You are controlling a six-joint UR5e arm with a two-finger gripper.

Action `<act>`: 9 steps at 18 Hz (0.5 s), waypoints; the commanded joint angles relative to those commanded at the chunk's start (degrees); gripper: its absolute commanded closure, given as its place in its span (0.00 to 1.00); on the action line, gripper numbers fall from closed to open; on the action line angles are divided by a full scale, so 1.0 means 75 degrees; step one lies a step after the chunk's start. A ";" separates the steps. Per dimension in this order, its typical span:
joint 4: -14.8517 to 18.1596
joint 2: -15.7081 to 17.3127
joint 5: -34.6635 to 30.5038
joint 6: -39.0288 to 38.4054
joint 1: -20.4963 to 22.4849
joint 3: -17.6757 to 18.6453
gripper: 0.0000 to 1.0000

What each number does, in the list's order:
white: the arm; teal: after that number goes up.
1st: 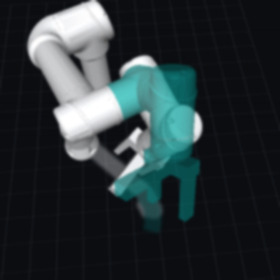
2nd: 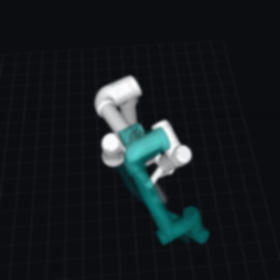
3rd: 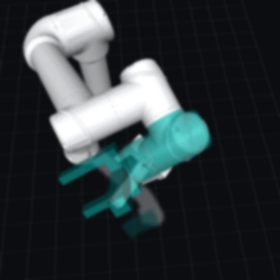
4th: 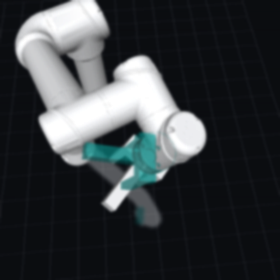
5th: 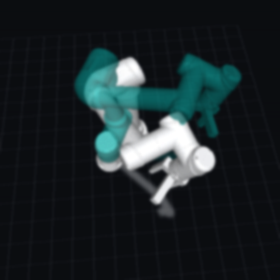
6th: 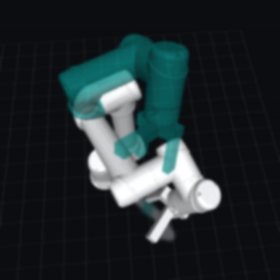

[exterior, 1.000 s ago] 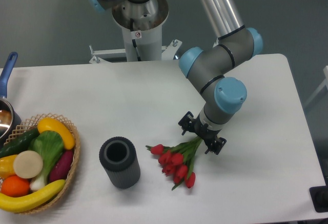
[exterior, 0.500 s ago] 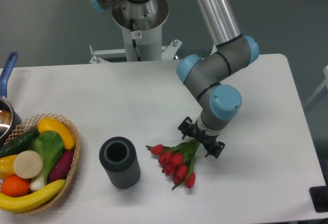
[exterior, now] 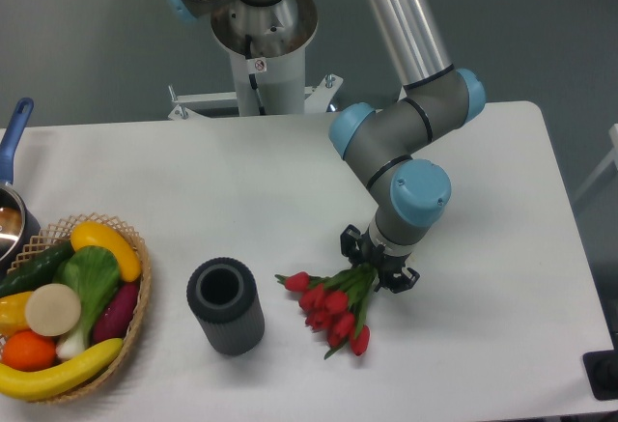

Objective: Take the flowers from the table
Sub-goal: 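Lower the gripper around the stems near the red blooms and close it, then lift the grasped tulip bouquet up off the table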

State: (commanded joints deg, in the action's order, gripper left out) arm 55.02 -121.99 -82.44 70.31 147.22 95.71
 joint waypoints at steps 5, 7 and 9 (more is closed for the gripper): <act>0.0035 0.0047 0.0012 -0.0012 0.0000 0.0024 0.70; 0.0047 0.0105 0.0023 -0.0012 0.0000 0.0059 0.73; 0.0059 0.0187 0.0047 -0.0023 0.0000 0.0105 0.75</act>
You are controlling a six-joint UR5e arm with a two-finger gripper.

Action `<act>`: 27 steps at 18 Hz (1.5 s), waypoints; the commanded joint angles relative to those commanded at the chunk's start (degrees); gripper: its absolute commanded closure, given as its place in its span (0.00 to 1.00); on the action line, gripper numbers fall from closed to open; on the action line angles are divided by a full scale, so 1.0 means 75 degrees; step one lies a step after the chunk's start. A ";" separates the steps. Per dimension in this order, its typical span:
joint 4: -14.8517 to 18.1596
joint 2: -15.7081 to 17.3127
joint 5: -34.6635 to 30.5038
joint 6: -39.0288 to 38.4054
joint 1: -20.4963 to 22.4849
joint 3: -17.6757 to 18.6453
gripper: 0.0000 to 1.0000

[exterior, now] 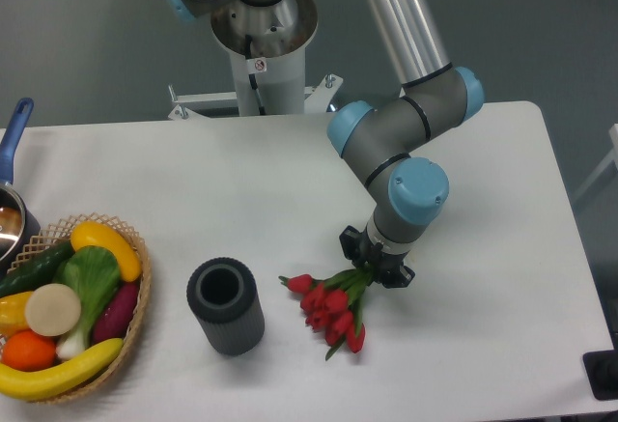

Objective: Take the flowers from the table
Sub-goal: 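Lift the grasped tulip bouquet up off the table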

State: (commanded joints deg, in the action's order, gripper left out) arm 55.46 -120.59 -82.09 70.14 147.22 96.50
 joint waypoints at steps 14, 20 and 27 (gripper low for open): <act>-0.0012 0.1839 0.1836 -0.0667 0.0351 -0.0035 0.75; -0.0012 0.2648 0.3935 -0.0796 0.0901 0.0117 0.75; -0.0012 0.3293 0.5623 -0.0809 0.1850 0.0527 0.75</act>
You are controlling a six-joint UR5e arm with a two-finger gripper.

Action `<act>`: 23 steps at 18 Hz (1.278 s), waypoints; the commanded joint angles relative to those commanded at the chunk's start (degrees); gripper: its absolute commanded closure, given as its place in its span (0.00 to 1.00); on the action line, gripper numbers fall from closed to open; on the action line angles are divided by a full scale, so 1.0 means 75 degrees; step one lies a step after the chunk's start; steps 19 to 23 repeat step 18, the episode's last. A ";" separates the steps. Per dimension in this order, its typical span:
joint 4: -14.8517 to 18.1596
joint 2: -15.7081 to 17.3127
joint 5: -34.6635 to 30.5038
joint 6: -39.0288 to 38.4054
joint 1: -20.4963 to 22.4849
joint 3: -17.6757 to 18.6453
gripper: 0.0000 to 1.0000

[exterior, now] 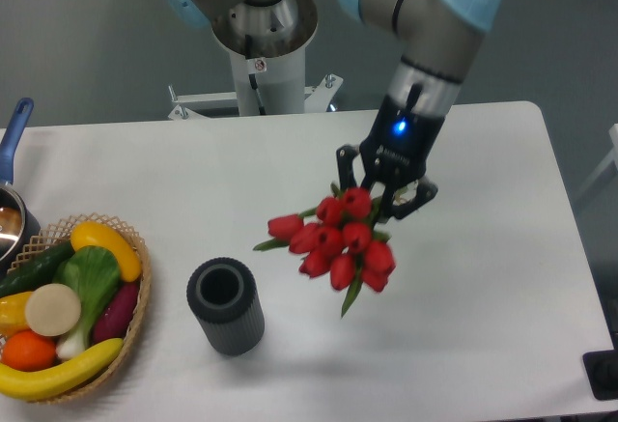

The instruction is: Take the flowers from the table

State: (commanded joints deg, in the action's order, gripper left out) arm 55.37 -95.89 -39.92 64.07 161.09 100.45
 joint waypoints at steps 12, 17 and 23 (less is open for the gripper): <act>-0.0012 0.0035 0.0413 0.0059 0.0236 0.0048 0.75; -0.0012 0.0047 0.0424 0.0070 0.0259 0.0071 0.75; -0.0012 0.0047 0.0517 0.0059 0.0259 0.0071 0.75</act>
